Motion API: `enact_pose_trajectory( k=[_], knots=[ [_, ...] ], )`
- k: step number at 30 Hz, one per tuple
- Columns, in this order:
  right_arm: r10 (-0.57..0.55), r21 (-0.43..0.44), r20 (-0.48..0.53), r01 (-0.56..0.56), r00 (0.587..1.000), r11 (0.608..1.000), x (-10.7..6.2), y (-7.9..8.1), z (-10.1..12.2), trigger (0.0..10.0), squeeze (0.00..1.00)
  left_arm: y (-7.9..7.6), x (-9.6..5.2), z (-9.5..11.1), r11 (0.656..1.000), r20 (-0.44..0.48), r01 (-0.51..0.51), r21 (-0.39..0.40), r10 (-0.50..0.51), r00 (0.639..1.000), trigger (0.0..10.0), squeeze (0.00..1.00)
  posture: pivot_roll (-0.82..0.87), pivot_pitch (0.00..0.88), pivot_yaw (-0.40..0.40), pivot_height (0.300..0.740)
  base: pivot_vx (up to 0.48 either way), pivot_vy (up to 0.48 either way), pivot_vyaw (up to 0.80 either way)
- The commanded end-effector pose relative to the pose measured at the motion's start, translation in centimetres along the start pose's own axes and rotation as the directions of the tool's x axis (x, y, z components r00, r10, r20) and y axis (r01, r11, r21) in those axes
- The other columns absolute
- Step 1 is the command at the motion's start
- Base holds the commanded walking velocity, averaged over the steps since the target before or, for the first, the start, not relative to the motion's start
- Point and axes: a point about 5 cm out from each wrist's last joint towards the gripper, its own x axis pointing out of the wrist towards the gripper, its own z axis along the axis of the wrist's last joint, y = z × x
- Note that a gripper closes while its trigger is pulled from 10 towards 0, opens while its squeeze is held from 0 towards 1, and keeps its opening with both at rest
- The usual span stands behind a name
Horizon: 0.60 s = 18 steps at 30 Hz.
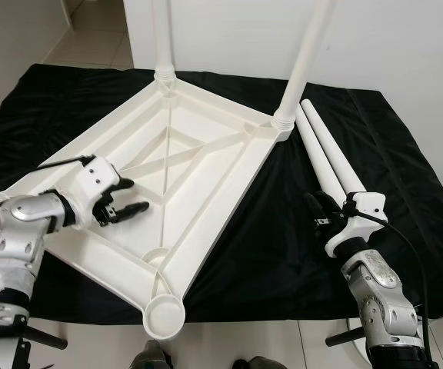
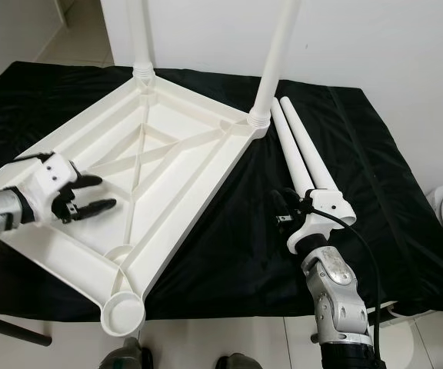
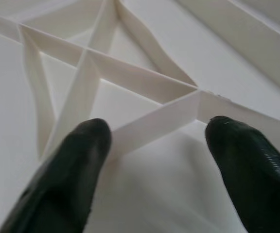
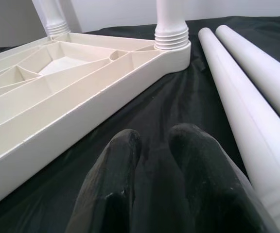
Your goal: Building children table
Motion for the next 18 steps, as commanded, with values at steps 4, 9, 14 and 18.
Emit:
enact_pose_trajectory(
  k=[4, 9, 14, 18],
  knots=[
    [0.024, -0.003, -0.004, -0.024, 1.000, 1.000, 0.0, 0.6, -0.1, 10.0, 0.00, 1.2, 0.9, 0.6, 0.995, 0.005, -0.089, 0.035, 0.089, 0.996, 10.0, 1.00, 0.08, 0.046, -0.052, 0.740, 0.000, 0.000, 0.00],
    [0.046, -0.009, -0.008, -0.046, 0.999, 0.999, -0.1, 1.0, -0.1, 10.0, 0.00, 0.9, 2.1, 0.9, 0.998, 0.014, -0.042, 0.045, 0.041, 0.999, 10.0, 0.76, 0.07, 0.044, -0.045, 0.740, 0.000, 0.000, 0.00],
    [0.040, -0.016, -0.008, -0.040, 0.999, 0.999, -0.3, 0.8, 0.0, 10.0, 0.00, 1.0, 3.4, 1.2, 0.997, -0.015, -0.006, 0.081, 0.007, 1.000, 10.0, 0.00, 0.06, 0.040, -0.036, 0.740, 0.000, 0.000, 0.00],
    [0.036, -0.019, -0.010, -0.036, 0.999, 0.999, -0.4, 0.6, -0.1, 10.0, 0.00, 0.8, 3.8, 1.2, 0.996, -0.018, 0.013, 0.090, -0.012, 1.000, 10.0, 0.00, 0.06, 0.036, -0.033, 0.740, 0.000, 0.000, 0.00]
  ],
)
